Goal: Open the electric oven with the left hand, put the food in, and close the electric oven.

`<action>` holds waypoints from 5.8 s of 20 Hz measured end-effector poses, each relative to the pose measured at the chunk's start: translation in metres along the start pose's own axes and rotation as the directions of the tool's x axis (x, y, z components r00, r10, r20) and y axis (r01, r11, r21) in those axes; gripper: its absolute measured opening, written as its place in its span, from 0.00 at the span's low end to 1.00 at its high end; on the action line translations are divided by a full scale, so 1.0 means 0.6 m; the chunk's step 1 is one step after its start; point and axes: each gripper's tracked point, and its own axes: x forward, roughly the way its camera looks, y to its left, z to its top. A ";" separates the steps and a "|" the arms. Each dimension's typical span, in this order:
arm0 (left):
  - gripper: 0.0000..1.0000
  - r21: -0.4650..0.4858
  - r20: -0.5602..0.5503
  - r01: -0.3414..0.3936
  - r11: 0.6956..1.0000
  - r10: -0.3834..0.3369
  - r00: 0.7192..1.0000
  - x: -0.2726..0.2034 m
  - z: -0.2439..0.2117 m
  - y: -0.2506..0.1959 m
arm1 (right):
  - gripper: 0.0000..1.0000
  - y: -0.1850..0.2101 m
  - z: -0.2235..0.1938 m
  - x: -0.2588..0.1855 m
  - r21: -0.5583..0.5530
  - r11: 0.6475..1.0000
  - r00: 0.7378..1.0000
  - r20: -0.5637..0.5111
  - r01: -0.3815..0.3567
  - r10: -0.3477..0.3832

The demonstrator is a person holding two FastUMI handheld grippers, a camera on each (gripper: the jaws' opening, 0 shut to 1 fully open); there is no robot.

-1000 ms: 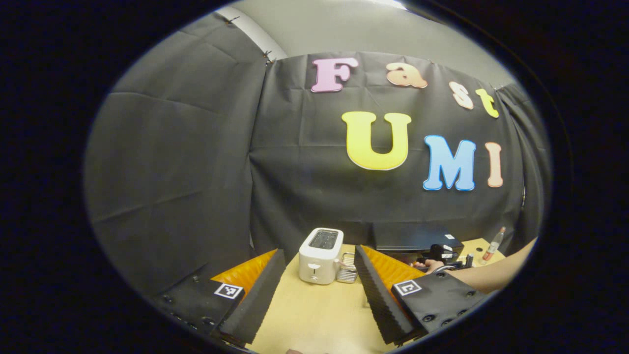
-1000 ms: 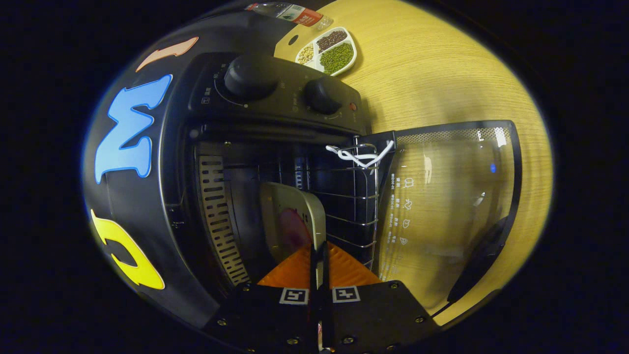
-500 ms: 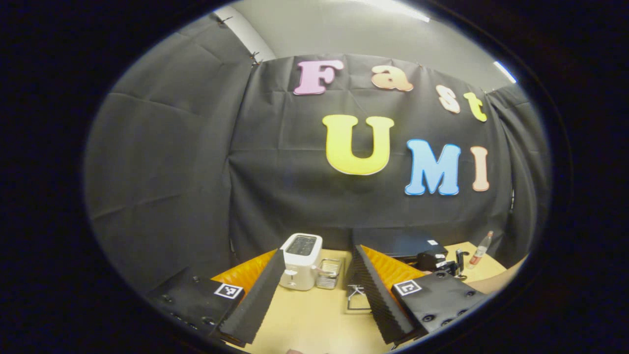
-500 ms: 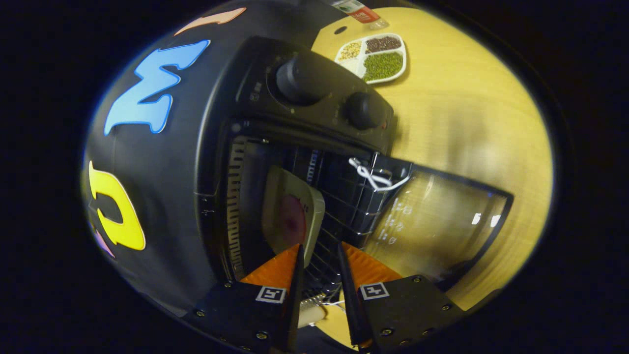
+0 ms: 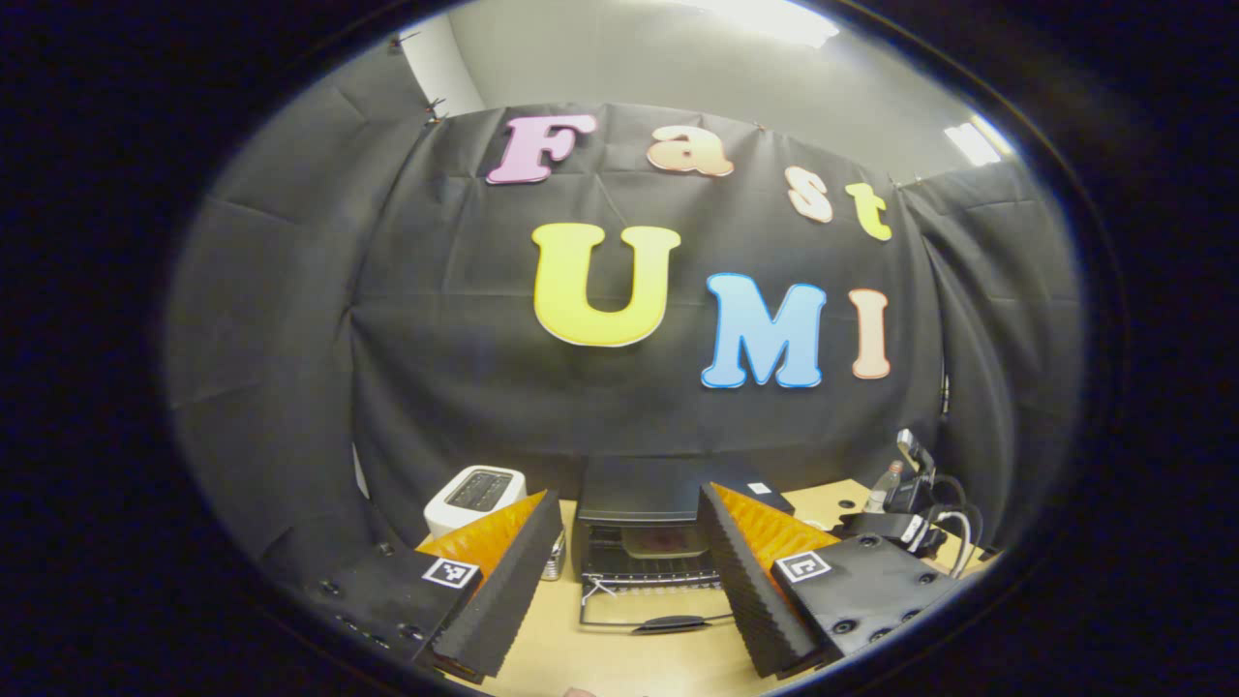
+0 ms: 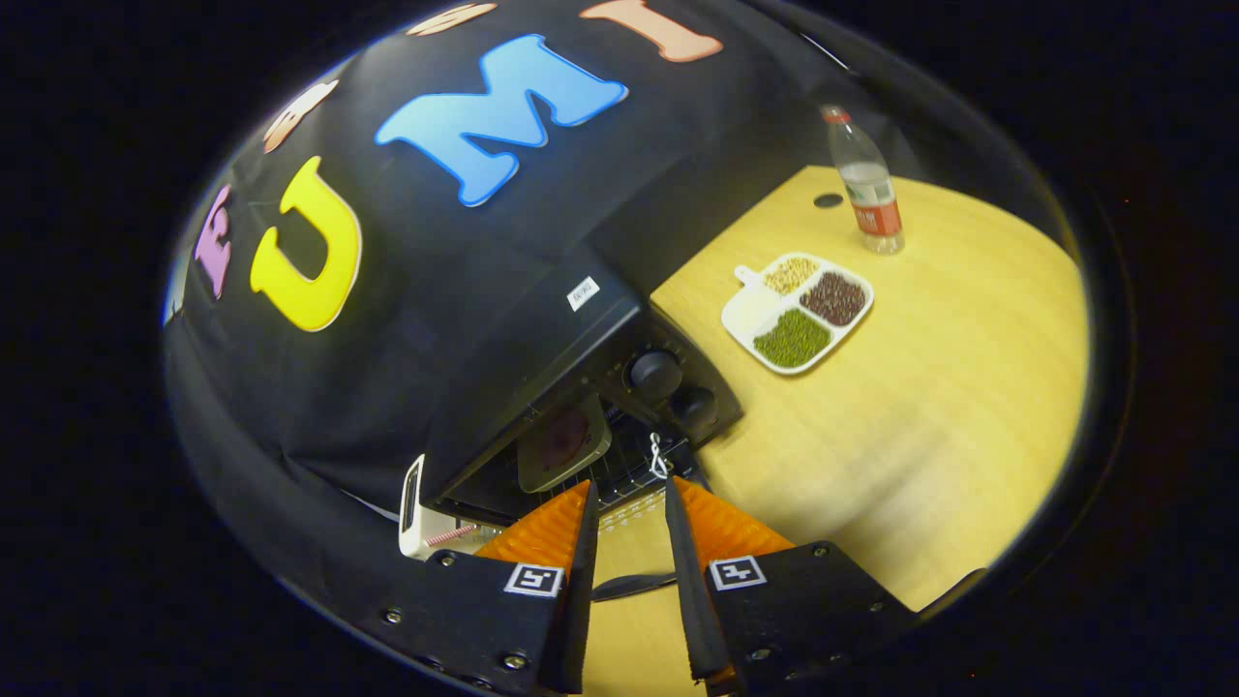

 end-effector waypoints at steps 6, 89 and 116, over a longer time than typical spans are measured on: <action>1.00 0.006 0.009 0.055 0.998 -0.055 0.998 0.026 0.006 -0.110 | 0.40 -0.005 0.143 -0.142 -0.373 0.928 0.976 0.205 0.007 0.075; 0.96 0.100 -0.697 -0.027 0.995 0.089 0.712 0.234 -0.470 -0.079 | 0.94 -0.123 0.337 -0.292 -0.482 0.846 0.880 0.473 0.229 0.031; 1.00 -0.008 0.214 -0.044 0.999 0.045 0.976 -0.075 0.203 -0.125 | 0.94 0.157 0.332 -0.425 -0.608 0.790 0.804 0.508 0.079 0.311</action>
